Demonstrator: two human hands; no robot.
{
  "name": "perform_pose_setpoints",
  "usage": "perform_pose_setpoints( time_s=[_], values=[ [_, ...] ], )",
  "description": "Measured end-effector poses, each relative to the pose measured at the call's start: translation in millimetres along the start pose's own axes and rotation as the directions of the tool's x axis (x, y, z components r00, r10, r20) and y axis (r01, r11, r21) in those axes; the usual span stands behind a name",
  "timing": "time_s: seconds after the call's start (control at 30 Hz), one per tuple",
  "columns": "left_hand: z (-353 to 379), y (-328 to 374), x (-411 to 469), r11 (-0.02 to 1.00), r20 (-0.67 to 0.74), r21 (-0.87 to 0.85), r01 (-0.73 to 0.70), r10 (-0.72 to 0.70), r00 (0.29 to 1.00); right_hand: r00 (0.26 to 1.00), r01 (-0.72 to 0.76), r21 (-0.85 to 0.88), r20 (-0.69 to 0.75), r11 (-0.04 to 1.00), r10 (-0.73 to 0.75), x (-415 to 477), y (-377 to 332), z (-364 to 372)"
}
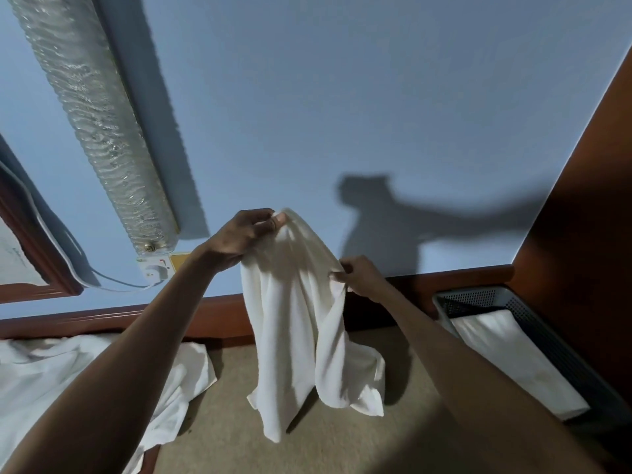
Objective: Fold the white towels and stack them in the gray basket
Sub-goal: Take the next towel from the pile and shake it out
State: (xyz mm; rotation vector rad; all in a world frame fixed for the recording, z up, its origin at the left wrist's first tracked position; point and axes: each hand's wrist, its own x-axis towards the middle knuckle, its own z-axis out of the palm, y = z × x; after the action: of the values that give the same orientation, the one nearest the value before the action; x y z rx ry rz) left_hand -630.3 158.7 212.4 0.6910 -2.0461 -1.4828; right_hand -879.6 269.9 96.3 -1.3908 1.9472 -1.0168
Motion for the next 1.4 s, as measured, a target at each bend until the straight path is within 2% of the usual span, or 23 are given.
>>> perform_pose_setpoints(
  time_s=[0.07, 0.1, 0.2, 0.33, 0.4, 0.57, 0.73, 0.9, 1.0, 1.2, 1.3, 1.4],
  values=[
    [-12.1, -13.6, 0.0, 0.996, -0.084, 0.007, 0.088, -0.087, 0.993, 0.997, -0.012, 0.262, 0.079, 0.965, -0.009, -8.7, -8.9, -5.4],
    [-17.3, -19.6, -1.0, 0.988, -0.112, 0.055, 0.145, -0.138, 0.984, 0.995, 0.007, 0.302, 0.092, 0.953, -0.037, -11.1, -17.1, -9.3],
    [-22.1, -28.3, -3.1, 0.896, -0.064, 0.333, 0.293, -0.289, 0.955, 0.985, 0.108, 0.234, 0.105, 0.966, -0.136, -12.5, -55.8, -22.1],
    [4.0, -17.6, 2.8, 0.914, 0.257, 0.344, 0.217, -0.313, 0.914, 0.949, 0.257, 0.098, 0.164, 0.961, -0.271, -5.6, -102.9, -37.8],
    [12.4, -6.6, 8.5, 0.935, 0.312, 0.320, 0.153, -0.257, 0.915, 0.937, 0.305, 0.054, 0.163, 0.951, -0.309, -4.4, -111.4, -45.3],
    [4.7, 13.5, 14.4, 0.978, 0.214, 0.205, 0.036, -0.081, 0.973, 0.957, 0.279, -0.085, 0.102, 0.957, -0.270, -1.4, -77.8, -56.0],
    [11.2, 22.0, 15.9, 0.982, 0.143, 0.182, -0.052, 0.026, 0.989, 0.975, 0.216, -0.317, 0.021, 0.924, -0.221, -9.9, -35.2, -49.2],
    [9.0, 19.4, 13.8, 0.997, 0.044, 0.079, -0.026, 0.023, 0.999, 0.991, 0.043, -0.436, -0.097, 0.899, -0.094, -8.1, 4.9, -48.4],
    [3.5, 14.8, 12.9, 0.999, -0.011, -0.044, -0.007, 0.006, 1.000, 0.995, -0.017, -0.489, -0.097, 0.872, -0.035, -12.9, 23.3, -56.8],
    [-15.0, -9.1, 21.0, 0.981, -0.140, -0.176, 0.079, -0.104, 0.985, 0.981, -0.182, -0.445, -0.023, 0.877, 0.192, -27.2, 53.0, -68.0],
    [-16.2, -27.1, 28.2, 0.984, -0.243, 0.007, 0.177, -0.170, 0.955, 0.964, -0.183, -0.388, 0.108, 0.903, 0.241, -27.6, 62.7, -66.5],
    [-12.3, -47.7, 26.0, 0.963, -0.233, 0.154, 0.223, -0.184, 0.955, 0.953, -0.158, -0.204, 0.225, 0.966, 0.203, -28.7, 32.1, -52.7]
  ],
)
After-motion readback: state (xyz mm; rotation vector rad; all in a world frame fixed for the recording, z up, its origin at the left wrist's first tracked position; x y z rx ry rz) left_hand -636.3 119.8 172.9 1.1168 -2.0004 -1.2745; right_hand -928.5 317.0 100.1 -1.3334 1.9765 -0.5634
